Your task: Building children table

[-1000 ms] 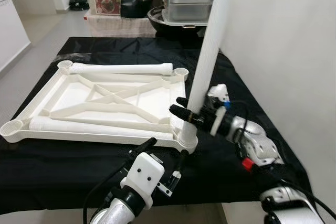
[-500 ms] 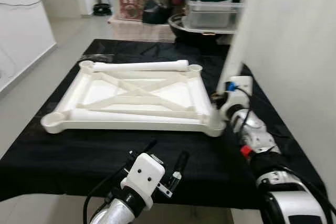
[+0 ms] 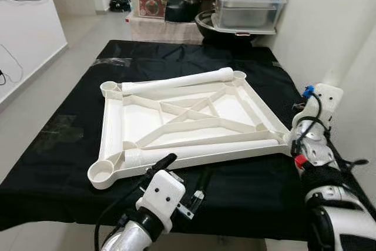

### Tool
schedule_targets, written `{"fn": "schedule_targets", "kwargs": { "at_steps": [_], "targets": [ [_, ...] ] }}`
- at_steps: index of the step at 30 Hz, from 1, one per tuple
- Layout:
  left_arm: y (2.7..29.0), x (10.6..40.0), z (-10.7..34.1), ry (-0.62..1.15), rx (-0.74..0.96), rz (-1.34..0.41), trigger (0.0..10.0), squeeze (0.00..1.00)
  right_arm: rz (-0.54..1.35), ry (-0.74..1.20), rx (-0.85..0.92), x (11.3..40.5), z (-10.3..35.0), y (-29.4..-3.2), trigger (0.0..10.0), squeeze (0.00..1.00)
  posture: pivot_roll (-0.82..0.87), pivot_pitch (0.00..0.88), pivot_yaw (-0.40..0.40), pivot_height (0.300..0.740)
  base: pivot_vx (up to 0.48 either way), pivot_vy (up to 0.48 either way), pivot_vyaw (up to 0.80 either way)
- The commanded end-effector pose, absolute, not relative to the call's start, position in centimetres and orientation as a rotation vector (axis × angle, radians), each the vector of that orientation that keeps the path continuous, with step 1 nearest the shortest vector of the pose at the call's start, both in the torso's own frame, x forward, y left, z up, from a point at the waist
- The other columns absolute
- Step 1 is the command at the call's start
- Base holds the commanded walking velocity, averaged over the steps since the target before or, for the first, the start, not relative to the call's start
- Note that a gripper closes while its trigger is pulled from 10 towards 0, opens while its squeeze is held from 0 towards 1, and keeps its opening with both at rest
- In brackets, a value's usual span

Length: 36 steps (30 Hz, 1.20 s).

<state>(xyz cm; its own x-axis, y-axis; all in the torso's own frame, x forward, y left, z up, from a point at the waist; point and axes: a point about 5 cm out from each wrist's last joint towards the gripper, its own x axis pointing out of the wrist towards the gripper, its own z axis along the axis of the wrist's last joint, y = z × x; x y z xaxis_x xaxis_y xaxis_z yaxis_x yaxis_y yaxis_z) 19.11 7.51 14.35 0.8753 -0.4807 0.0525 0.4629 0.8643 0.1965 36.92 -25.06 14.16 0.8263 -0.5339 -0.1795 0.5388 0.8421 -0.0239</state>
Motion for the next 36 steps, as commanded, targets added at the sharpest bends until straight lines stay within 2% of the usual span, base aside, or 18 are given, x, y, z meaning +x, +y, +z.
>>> {"fn": "schedule_targets", "kwargs": {
  "at_steps": [1, 3, 4, 12, 14, 19, 21, 22, 27, 30, 34, 36],
  "targets": [
    [7.4, 19.1, 14.0, -0.086, 0.182, -0.501, 10.0, 0.0, -0.536, 0.2, 0.044, 37.0, 13.6, -24.0, 10.0, 1.0, 0.13, 0.027, -0.066, 0.74, 0.0, 0.0, 0.0],
    [7.4, 19.1, 14.0, -0.086, 0.182, -0.501, 10.0, 0.0, -0.496, 0.207, 0.077, 37.1, 13.3, -22.7, 10.0, 0.98, 0.13, 0.027, -0.068, 0.74, 0.0, 0.0, 0.0],
    [7.4, 19.1, 14.0, -0.085, 0.181, -0.501, 10.0, 0.0, -0.485, 0.208, 0.076, 37.0, 13.1, -22.3, 10.0, 0.0, 0.13, 0.028, -0.069, 0.74, 0.0, 0.0, 0.0],
    [7.4, 19.0, 14.0, -0.079, 0.172, -0.5, 10.0, 0.0, -0.486, 0.181, 0.053, 35.7, 12.7, -22.2, 10.0, 0.0, 0.12, 0.034, -0.067, 0.74, 0.0, 0.0, 0.0],
    [7.7, 19.1, 13.8, -0.037, 0.145, -0.5, 10.0, 0.0, -0.404, 0.184, 0.049, 33.6, 11.8, -21.1, 10.0, 0.0, 0.12, 0.04, -0.066, 0.74, 0.0, 0.0, 0.0],
    [8.2, 19.4, 13.6, -0.004, 0.135, -0.487, 10.0, 0.0, -0.336, 0.157, 0.045, 32.5, 12.0, -20.2, 10.0, 0.0, 0.12, 0.045, -0.066, 0.74, 0.0, 0.0, 0.0],
    [9.6, 20.4, 13.8, 0.021, 0.114, -0.443, 10.0, 0.0, -0.221, 0.1, -0.007, 31.7, 12.7, -18.8, 10.0, 0.0, 0.12, 0.05, -0.062, 0.74, 0.0, 0.0, 0.0],
    [9.6, 20.4, 13.8, 0.021, 0.114, -0.443, 10.0, 0.0, -0.221, 0.1, -0.007, 31.7, 12.7, -18.8, 10.0, 0.0, 0.12, 0.05, -0.062, 0.74, 0.0, 0.0, 0.0],
    [11.2, 21.8, 14.4, 0.052, 0.041, -0.393, 10.0, 0.0, -0.146, 0.03, -0.055, 31.1, 13.3, -17.7, 10.0, 0.0, 0.12, 0.052, -0.061, 0.74, 0.0, 0.0, 0.0],
    [12.6, 23.2, 14.5, 0.141, -0.073, -0.395, 10.0, 0.0, -0.076, -0.004, -0.055, 30.8, 13.6, -16.5, 10.0, 0.0, 0.13, 0.051, -0.058, 0.74, 0.0, 0.0, 0.0],
    [13.0, 23.6, 14.1, 0.187, -0.107, -0.404, 10.0, 0.0, -0.055, -0.006, -0.05, 30.7, 13.7, -16.1, 10.0, 0.0, 0.13, 0.049, -0.06, 0.74, 0.0, 0.0, 0.0],
    [13.9, 24.2, 13.7, 0.256, -0.198, -0.428, 10.0, 0.0, -0.022, -0.026, -0.066, 30.6, 14.1, -15.3, 10.0, 0.0, 0.12, 0.046, -0.055, 0.74, 0.0, 0.0, 0.0]
  ]
}}
